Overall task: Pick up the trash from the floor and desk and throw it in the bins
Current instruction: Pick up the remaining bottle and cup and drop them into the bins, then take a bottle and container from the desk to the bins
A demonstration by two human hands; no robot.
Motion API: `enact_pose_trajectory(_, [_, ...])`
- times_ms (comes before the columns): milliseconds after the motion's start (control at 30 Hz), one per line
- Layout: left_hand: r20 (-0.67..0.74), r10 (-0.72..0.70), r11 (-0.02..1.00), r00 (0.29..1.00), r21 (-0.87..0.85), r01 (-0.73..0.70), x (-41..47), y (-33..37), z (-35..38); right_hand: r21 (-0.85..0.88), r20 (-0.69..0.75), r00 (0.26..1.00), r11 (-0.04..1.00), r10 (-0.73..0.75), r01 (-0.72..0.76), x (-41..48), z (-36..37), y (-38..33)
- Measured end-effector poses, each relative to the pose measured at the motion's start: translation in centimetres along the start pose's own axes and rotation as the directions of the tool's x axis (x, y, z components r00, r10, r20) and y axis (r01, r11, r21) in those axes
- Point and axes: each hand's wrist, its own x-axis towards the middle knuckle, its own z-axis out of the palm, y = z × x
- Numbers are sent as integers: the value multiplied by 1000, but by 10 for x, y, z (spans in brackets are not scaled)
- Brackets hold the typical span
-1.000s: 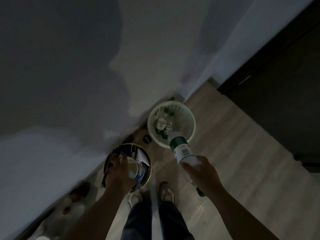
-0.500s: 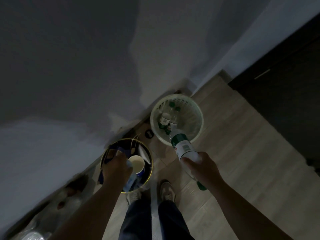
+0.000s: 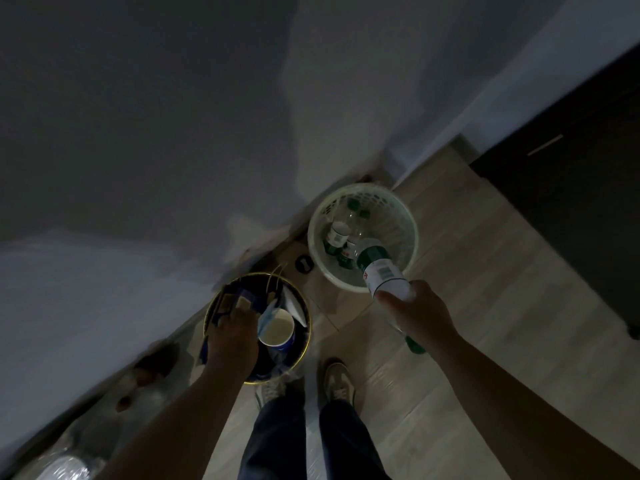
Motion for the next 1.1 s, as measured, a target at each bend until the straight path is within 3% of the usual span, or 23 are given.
enact_pose_trajectory(200, [75, 73, 995, 995, -75, -68, -1, -2, -3, -82, 7, 996, 993, 86, -85, 11, -8, -12])
enact_pose_trajectory(333, [3, 100, 985, 995, -139, -99, 2, 3, -14, -159, -7, 995, 983, 96, -96, 26, -16, -31])
enact_pose_trajectory(533, [-39, 125, 977, 991, -170, -129, 12, 13, -38, -207, -91, 994, 977, -66, 46, 30, -20, -48])
enact_pose_trajectory(867, [-128, 159, 964, 979, -194, -182, -17, 26, -99, -381, 14, 977, 902, -212, 201, -27, -35, -60])
enact_pose_trajectory(1000, [-181, 148, 942, 972, -275, -195, -52, 38, -157, -446, 114, 927, 815, -358, 370, -71, -64, -77])
enact_pose_trajectory(1100, [-347, 200, 926, 916, -240, -293, -90, 48, -217, -466, 176, 859, 727, -482, 504, -113, -95, -100])
